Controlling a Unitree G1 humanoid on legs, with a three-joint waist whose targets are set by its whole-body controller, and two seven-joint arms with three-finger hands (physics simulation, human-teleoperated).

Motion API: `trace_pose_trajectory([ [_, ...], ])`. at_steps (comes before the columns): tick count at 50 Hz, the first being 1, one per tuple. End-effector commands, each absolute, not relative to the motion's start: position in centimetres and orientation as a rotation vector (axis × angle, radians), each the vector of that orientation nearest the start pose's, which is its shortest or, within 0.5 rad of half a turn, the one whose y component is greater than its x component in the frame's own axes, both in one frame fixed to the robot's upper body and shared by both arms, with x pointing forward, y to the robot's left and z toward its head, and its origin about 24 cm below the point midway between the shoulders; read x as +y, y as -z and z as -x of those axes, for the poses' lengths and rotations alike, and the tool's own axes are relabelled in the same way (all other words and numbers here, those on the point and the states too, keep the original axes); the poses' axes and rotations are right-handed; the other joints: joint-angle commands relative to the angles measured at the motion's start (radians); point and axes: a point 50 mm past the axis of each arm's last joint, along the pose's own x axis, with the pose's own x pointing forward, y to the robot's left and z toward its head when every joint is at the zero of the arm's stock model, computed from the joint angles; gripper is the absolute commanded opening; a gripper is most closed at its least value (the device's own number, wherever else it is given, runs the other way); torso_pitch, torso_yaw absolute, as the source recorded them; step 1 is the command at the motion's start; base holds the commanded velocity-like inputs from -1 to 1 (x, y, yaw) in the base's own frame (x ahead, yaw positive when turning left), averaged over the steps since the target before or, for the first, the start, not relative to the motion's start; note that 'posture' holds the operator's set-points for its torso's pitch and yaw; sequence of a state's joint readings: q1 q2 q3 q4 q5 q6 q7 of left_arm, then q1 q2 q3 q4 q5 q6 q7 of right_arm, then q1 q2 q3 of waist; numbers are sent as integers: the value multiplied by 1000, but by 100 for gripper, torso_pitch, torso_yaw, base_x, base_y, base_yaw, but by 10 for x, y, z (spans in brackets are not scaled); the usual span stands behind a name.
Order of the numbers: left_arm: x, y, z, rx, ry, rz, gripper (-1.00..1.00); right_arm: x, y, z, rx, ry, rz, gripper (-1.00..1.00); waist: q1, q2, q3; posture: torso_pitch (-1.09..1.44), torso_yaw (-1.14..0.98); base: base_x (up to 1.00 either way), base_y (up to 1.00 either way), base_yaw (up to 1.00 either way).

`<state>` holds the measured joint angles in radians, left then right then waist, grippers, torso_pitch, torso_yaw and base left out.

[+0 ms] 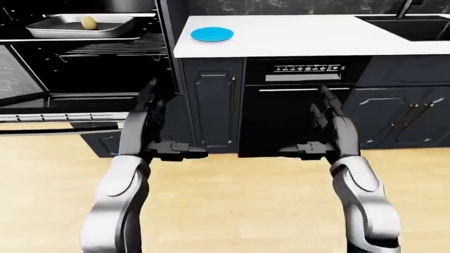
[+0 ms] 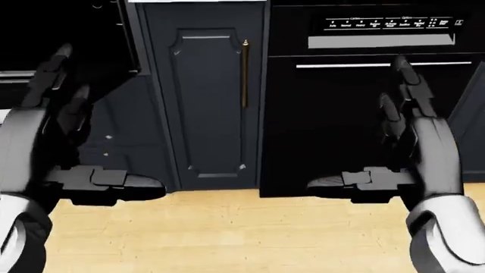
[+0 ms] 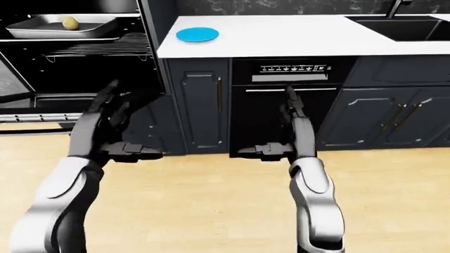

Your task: Pick the potato from the top rack in the oven and place it on the plate on the counter.

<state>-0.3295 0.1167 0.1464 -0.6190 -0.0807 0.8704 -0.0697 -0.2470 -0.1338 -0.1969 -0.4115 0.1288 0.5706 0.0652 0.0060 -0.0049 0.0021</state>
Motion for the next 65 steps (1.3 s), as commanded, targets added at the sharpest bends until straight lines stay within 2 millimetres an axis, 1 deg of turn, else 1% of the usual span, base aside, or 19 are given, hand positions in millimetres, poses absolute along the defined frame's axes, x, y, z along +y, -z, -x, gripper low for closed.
trace_pose_trajectory([
  [1, 166, -203, -266, -92, 58, -25, 100, -190, -179, -277, -139, -10, -14, 100, 0, -3, -16, 0, 0, 0, 0, 0],
  [4, 168, -225, -266, -113, 58, -43, 100, -193, -206, -278, -158, -24, 12, 100, -1, 0, -32, 0, 0, 2, 0, 0],
  [12, 170, -258, -268, -137, 70, -9, 100, -196, -253, -280, -224, -52, 54, 100, 5, -34, 53, 0, 0, 44, 0, 0],
  [18, 180, -281, -270, -163, 50, -19, 100, -188, -261, -283, -189, -151, 94, 100, 4, -50, 39, 0, 0, 62, 0, 0],
  [25, 181, -307, -269, -194, 53, -21, 100, -191, -275, -284, -191, -173, 98, 100, -18, 15, 30, 0, 0, 63, 0, 0],
  [28, 180, -310, -266, -196, 55, -27, 100, -192, -280, -283, -196, -178, 99, 100, -21, 106, 7, 0, 0, 63, 0, 0],
  [29, 180, -312, -265, -197, 55, -29, 100, -193, -284, -281, -200, -179, 102, 100, -13, 63, 35, 0, 0, 62, 0, 0],
  [30, 180, -311, -266, -197, 54, -30, 100, -194, -288, -281, -204, -179, 103, 100, -22, 82, 46, 0, 0, 62, 0, 0],
  [40, 175, -303, -266, -183, 74, -35, 100, -196, -296, -279, -219, -175, 100, 100, 24, 2, 21, 0, 0, 63, -5, 0],
  [46, 170, -303, -264, -185, 84, -53, 100, -198, -298, -276, -225, -174, 101, 100, -13, -11, -9, 0, 0, 58, -46, 0],
  [47, 169, -302, -266, -180, 86, -55, 100, -198, -297, -276, -222, -176, 105, 100, -10, -42, 2, 0, 0, 54, -46, 0],
  [48, 169, -302, -269, -179, 85, -56, 100, -200, -300, -276, -225, -173, 103, 100, -13, -28, -1, 0, 0, 54, -46, 0],
  [49, 168, -302, -269, -181, 85, -53, 100, -200, -302, -276, -233, -173, 99, 100, -15, -39, 52, 0, 0, 53, -46, 0],
  [50, 166, -302, -268, -182, 87, -53, 100, -201, -299, -276, -230, -170, 95, 100, -26, -48, 53, 0, 0, 52, -46, 0],
  [51, 166, -300, -268, -183, 84, -49, 100, -200, -297, -275, -226, -174, 97, 100, -27, -46, 29, 0, 0, 46, -50, 0],
  [57, 170, -301, -266, -190, 78, -44, 100, -200, -302, -273, -237, -177, 106, 100, -29, -24, 45, 0, 0, 45, -47, 0],
  [61, 174, -303, -262, -196, 72, -38, 100, -196, -305, -269, -256, -206, 138, 100, -11, 48, 29, 0, 0, 15, -5, 0],
  [62, 174, -303, -262, -197, 72, -37, 100, -195, -306, -267, -258, -210, 135, 100, -19, 48, 48, 0, 0, 0, 64, 0],
  [65, 176, -302, -260, -199, 69, -35, 100, -191, -309, -263, -267, -247, 145, 100, 7, 49, 23, 0, 0, -7, 0, 100],
])
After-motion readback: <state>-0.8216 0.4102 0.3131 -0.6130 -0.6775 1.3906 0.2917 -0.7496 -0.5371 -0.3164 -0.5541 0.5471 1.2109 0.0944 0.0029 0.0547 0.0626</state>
